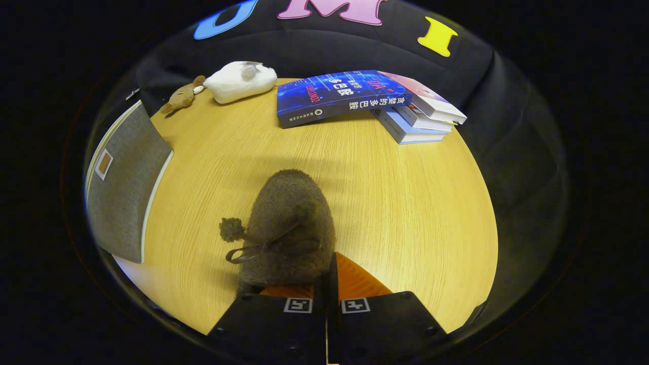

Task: Open the storage box then place both shoes into the box .Put the left shoe in first, then the right shoe, with the right side of both shoes facing outward in a uniform manner.

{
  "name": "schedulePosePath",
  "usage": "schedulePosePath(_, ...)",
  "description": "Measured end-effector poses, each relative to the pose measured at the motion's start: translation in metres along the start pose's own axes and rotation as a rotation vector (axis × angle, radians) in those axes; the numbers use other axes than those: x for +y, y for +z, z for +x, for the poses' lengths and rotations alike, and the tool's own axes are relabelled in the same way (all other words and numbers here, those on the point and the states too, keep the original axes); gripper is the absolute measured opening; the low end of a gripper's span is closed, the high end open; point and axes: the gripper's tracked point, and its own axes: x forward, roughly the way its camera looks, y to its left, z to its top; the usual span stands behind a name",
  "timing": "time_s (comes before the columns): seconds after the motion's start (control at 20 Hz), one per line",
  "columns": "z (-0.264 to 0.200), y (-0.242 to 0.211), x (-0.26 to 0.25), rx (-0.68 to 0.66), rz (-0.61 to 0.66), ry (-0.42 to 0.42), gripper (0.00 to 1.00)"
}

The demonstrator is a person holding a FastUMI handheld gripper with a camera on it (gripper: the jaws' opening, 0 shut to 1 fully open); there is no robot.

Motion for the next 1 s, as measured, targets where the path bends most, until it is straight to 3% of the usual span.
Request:
schedulePosePath(0.4, -0.08, 0.051, 0.042, -0.079, 0.115, 0.068, 0.06)
schedulePosePath(0.75, -0.147, 0.134, 0.153, -0.187, 0.102, 0.207, 0.06)
schedulePosePath(1.0, -0.162, 0.167, 0.238, -0.173, 0.109, 0.293, 0.06)
